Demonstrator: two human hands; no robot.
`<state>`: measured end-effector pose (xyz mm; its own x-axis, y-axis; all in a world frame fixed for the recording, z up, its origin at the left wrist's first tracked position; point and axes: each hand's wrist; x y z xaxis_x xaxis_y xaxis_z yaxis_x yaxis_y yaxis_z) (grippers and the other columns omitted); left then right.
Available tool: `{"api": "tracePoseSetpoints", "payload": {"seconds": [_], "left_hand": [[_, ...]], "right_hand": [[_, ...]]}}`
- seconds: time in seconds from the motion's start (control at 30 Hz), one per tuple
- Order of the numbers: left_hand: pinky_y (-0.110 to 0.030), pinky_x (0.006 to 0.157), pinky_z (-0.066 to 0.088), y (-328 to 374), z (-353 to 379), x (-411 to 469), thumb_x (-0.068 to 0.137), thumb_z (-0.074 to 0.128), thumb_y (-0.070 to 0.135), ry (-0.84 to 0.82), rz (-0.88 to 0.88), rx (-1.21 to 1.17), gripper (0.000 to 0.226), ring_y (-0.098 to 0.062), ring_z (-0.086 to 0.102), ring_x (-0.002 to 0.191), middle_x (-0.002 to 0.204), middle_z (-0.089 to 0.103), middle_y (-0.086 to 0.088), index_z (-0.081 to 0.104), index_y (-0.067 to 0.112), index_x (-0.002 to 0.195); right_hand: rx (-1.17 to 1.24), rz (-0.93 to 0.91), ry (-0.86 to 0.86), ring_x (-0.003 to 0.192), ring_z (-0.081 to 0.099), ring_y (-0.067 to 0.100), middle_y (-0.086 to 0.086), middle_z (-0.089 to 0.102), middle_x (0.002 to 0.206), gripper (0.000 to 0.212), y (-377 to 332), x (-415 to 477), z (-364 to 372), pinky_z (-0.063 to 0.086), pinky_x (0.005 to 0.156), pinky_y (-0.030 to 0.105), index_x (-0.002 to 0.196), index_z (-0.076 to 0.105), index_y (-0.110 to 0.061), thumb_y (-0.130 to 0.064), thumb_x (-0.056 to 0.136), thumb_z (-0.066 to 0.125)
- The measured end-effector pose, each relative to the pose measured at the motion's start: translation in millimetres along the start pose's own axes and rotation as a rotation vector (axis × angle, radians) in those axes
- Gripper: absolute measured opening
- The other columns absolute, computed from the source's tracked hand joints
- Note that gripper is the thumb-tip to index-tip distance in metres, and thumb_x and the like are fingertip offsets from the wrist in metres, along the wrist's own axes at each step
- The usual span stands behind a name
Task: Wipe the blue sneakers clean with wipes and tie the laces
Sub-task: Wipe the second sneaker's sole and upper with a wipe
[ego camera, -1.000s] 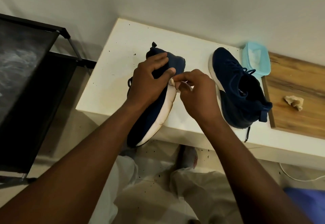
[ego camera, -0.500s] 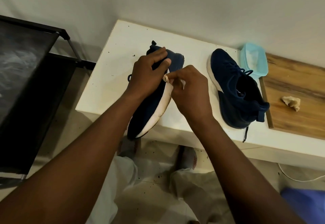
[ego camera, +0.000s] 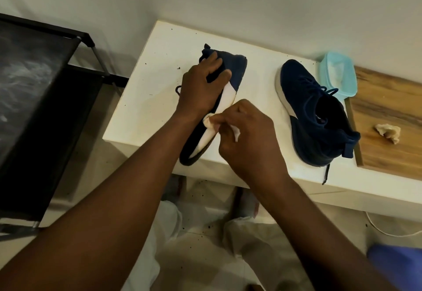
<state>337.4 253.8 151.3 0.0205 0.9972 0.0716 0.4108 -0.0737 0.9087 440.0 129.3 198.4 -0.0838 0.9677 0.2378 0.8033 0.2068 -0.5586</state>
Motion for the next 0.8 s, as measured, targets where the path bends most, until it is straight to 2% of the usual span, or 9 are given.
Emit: {"api": "tracePoseSetpoints", "payload": {"seconds": [0.13, 0.23, 0.3, 0.37, 0.43, 0.5, 0.63, 0.73, 0.8], "left_hand": [[-0.039, 0.118, 0.038, -2, -6, 2, 0.099, 0.061, 0.044, 0.014, -0.06, -0.044, 0.048, -0.014, 0.047, 0.14, 0.154, 0.048, 0.001, 0.06, 0.021, 0.141], [-0.034, 0.119, 0.036, -3, -11, -11, 0.098, 0.063, 0.045, -0.08, -0.046, -0.108, 0.05, -0.012, 0.045, 0.141, 0.157, 0.045, 0.004, 0.057, 0.025, 0.143], [-0.032, 0.118, 0.036, -3, -13, -13, 0.095, 0.066, 0.045, -0.104, -0.045, -0.145, 0.049, -0.009, 0.046, 0.14, 0.157, 0.044, 0.006, 0.059, 0.028, 0.141], [-0.029, 0.117, 0.037, -4, -14, -13, 0.093, 0.07, 0.044, -0.083, -0.054, -0.171, 0.047, -0.005, 0.048, 0.137, 0.155, 0.047, 0.008, 0.063, 0.029, 0.137], [-0.023, 0.114, 0.037, -5, -13, -11, 0.091, 0.072, 0.043, -0.069, -0.058, -0.189, 0.044, -0.003, 0.05, 0.135, 0.153, 0.049, 0.009, 0.066, 0.03, 0.133], [-0.021, 0.112, 0.038, -5, -11, -11, 0.09, 0.074, 0.041, -0.065, -0.062, -0.214, 0.041, -0.002, 0.051, 0.133, 0.152, 0.051, 0.008, 0.069, 0.031, 0.129], [-0.03, 0.116, 0.04, -5, -10, -10, 0.089, 0.077, 0.037, -0.075, -0.067, -0.283, 0.04, -0.004, 0.054, 0.132, 0.149, 0.054, 0.003, 0.071, 0.027, 0.126], [-0.03, 0.115, 0.04, -4, -8, -11, 0.088, 0.077, 0.038, -0.06, -0.064, -0.275, 0.039, -0.004, 0.054, 0.131, 0.148, 0.056, 0.004, 0.072, 0.027, 0.125], [-0.027, 0.114, 0.041, -3, -7, -10, 0.088, 0.077, 0.04, -0.027, -0.066, -0.253, 0.037, -0.003, 0.055, 0.13, 0.147, 0.057, 0.006, 0.073, 0.029, 0.123]], "right_hand": [[-0.101, 0.037, -0.059, 0.095, 0.062, 0.021, 0.007, 0.069, 0.107, 0.025, -5, 16, 3, 0.044, 0.086, 0.023, 0.111, 0.075, -0.012, -0.019, 0.087, 0.073], [-0.124, 0.043, -0.005, 0.094, 0.06, 0.019, 0.005, 0.068, 0.105, 0.023, -2, 18, 1, 0.043, 0.083, 0.02, 0.111, 0.076, -0.013, -0.016, 0.088, 0.072], [-0.152, 0.014, -0.001, 0.09, 0.058, 0.017, 0.006, 0.067, 0.103, 0.023, -2, 12, 1, 0.037, 0.078, 0.013, 0.11, 0.075, -0.013, -0.013, 0.088, 0.071], [-0.237, -0.052, -0.133, 0.087, 0.051, 0.012, 0.004, 0.063, 0.104, 0.029, -8, -6, 10, 0.028, 0.072, 0.006, 0.114, 0.074, -0.015, -0.008, 0.086, 0.073], [-0.275, -0.11, -0.241, 0.083, 0.053, 0.012, 0.002, 0.063, 0.099, 0.04, -14, -28, 20, 0.031, 0.071, 0.008, 0.108, 0.076, -0.015, -0.001, 0.072, 0.083], [-0.242, -0.171, -0.174, 0.08, 0.058, 0.017, 0.004, 0.064, 0.093, 0.041, -8, -26, 21, 0.039, 0.066, 0.017, 0.1, 0.077, -0.012, 0.007, 0.064, 0.085], [-0.208, -0.143, 0.065, 0.083, 0.05, 0.017, 0.008, 0.064, 0.094, 0.026, 12, 19, 14, 0.048, 0.07, 0.027, 0.107, 0.074, -0.011, -0.003, 0.082, 0.074], [-0.211, -0.123, 0.081, 0.087, 0.051, 0.017, 0.008, 0.063, 0.098, 0.029, 8, 13, 16, 0.047, 0.072, 0.027, 0.108, 0.073, -0.011, 0.001, 0.082, 0.072], [-0.29, -0.183, 0.002, 0.095, 0.056, 0.023, 0.008, 0.066, 0.105, 0.039, -1, -15, 26, 0.048, 0.076, 0.03, 0.108, 0.074, -0.013, 0.005, 0.073, 0.077]]}}
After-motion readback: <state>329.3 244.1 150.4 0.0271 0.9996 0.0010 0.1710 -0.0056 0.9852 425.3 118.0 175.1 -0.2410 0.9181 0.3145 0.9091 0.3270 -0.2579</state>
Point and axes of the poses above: each hand's wrist, its own x-axis towards the middle knuckle, its own z-axis out of the palm, y = z × x
